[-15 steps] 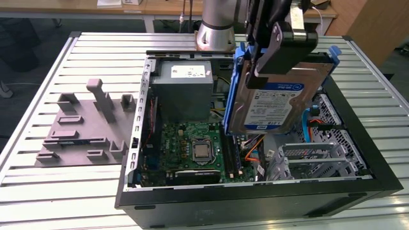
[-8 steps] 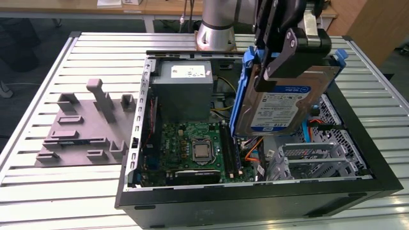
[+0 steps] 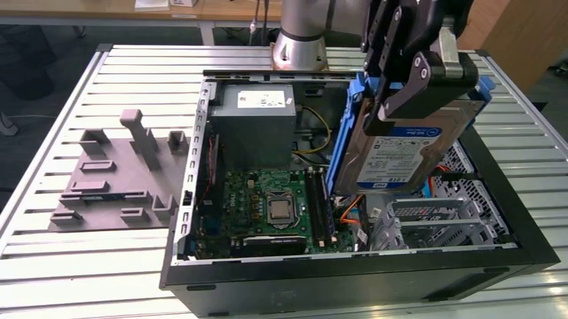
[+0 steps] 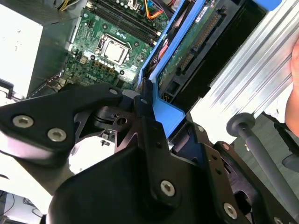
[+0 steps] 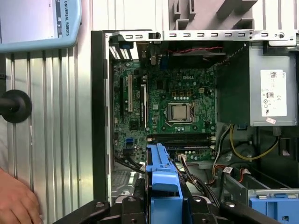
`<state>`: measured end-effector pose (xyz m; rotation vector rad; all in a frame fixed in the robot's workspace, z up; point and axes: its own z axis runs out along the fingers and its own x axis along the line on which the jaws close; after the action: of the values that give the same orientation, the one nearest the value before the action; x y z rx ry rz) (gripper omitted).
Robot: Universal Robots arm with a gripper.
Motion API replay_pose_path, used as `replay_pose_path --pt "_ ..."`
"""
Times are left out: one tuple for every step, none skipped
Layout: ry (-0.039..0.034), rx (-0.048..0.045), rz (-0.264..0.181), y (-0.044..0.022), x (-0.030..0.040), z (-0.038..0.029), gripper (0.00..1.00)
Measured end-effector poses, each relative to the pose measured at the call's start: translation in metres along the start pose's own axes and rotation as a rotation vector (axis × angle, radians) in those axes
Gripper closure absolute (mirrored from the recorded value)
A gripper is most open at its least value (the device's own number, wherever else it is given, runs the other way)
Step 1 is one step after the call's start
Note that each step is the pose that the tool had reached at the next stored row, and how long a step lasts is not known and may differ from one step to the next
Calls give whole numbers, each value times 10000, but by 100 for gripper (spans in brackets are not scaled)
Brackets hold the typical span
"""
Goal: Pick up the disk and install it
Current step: 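Insert the disk into the insertion slot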
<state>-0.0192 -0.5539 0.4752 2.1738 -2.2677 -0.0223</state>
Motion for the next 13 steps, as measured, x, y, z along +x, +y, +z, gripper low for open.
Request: replay_pose_path --pt "2 -1 0 -1 0 0 64" --pt "1 0 1 -1 1 1 64" --pt "2 -1 1 -1 0 1 64" --pt "1 0 1 -1 1 2 64" --pt "0 0 1 -1 1 2 64" --pt "0 0 0 -5 1 3 64" --pt "-2 0 -2 -15 0 5 64" --pt "-3 0 0 -27 0 7 64" --pt "-3 0 0 -39 0 10 64" --pt "-2 0 0 -52 -1 14 64" --pt "-2 0 -1 -64 -1 18 64" --pt "0 0 -2 -76 -2 23 64" --pt "1 0 -13 -85 -1 30 64"
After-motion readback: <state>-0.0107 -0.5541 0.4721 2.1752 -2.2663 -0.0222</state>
